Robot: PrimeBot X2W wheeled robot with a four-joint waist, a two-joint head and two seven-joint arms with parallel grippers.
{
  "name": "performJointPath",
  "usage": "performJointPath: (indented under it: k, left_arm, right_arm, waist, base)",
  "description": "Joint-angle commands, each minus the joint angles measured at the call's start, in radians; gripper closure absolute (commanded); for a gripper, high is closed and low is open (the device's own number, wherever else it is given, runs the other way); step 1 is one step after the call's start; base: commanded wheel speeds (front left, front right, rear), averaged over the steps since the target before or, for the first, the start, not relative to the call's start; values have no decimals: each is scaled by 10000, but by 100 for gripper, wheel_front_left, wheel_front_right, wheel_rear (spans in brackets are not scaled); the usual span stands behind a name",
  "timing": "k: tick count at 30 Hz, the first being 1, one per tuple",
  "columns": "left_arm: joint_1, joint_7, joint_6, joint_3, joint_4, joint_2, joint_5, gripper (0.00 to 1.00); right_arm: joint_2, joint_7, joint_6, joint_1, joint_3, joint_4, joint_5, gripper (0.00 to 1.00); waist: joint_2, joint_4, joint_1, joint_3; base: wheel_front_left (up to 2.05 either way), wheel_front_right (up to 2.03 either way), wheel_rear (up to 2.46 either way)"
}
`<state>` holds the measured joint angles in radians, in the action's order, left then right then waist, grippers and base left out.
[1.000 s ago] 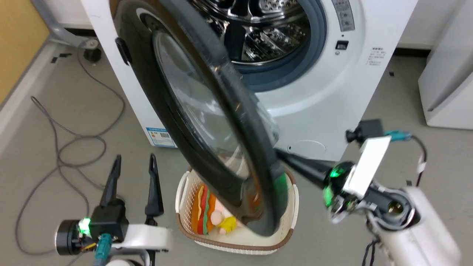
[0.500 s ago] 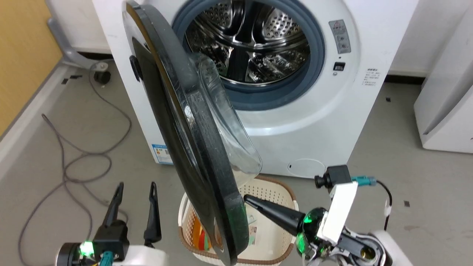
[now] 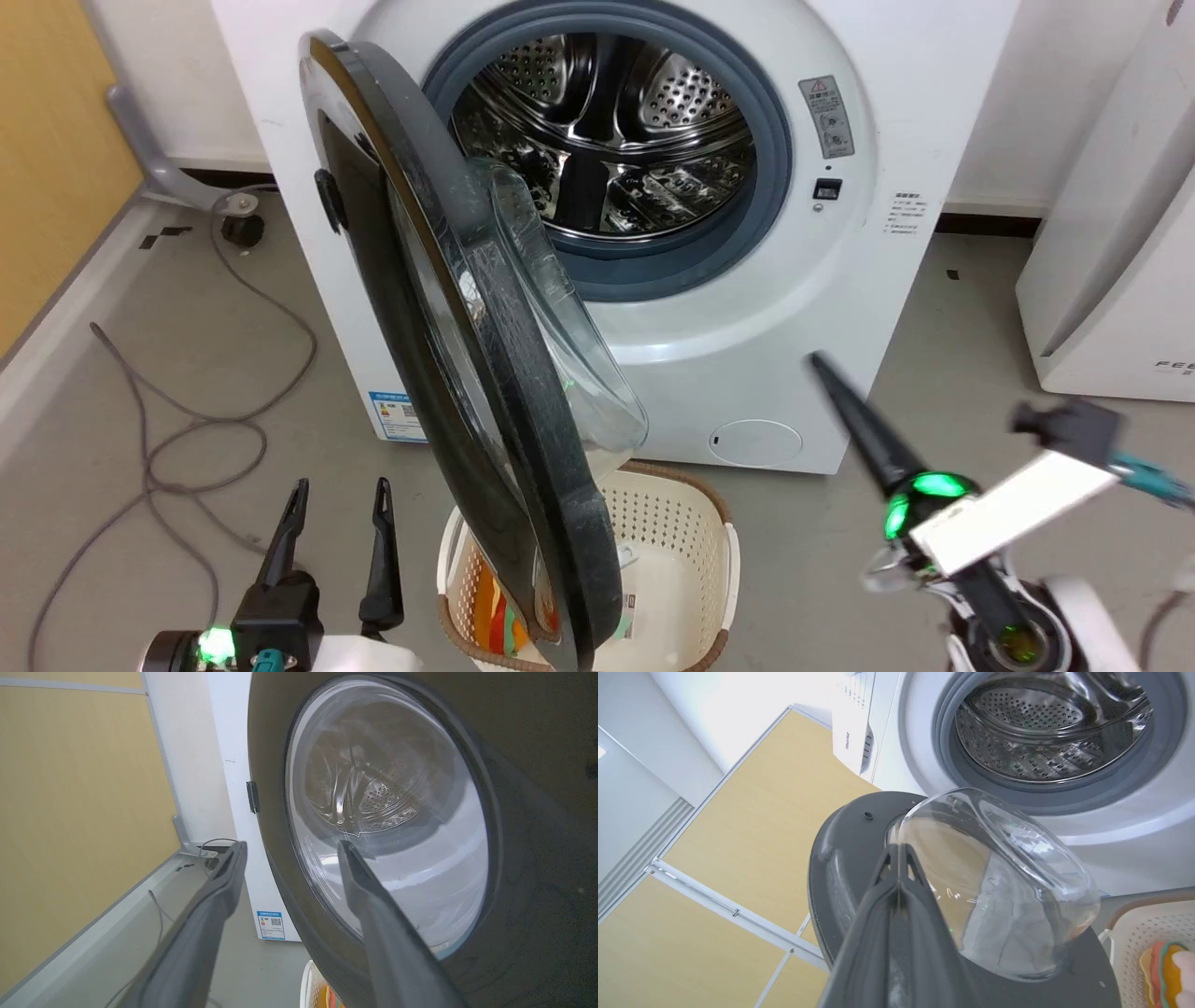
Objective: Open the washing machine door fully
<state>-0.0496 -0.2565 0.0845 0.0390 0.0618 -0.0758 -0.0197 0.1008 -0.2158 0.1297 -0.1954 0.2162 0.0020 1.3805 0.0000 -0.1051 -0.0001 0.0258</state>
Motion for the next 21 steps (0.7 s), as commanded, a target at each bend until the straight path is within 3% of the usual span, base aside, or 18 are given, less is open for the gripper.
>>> performJointPath:
  k: [1,7,10,17,21]
  left_arm:
    - [-162,-53,-34,-32,-9,-18,14,0]
    - [-179,-53,-47,-59,-61,-6,12,0]
    - [-219,-53,-41,-97,-103,-3,11,0]
    - [-261,-53,-23,-134,-207,12,27,0]
    - [-255,-53,-7,-117,-235,28,36,0]
  right_arm:
    - [159,457,10,205,-59,-171,-328,100]
    - [1338,3796,10,462,214,-606,-3586,100]
    - [1762,4650,10,643,19,-272,-5815,100]
    - [1006,4771,10,1477,-1699,-578,-10324,100]
    - [413,4773,10,2160,-2262,-508,-11770,100]
  waist:
    - [0,21,1,17]
    - [0,74,1,68]
    - [0,107,1,92]
    - [0,145,1,99]
    - [0,150,1,111]
  base:
    - [0,0,0]
    - [0,0,0]
    - [0,0,0]
    - [0,0,0]
    - [0,0,0]
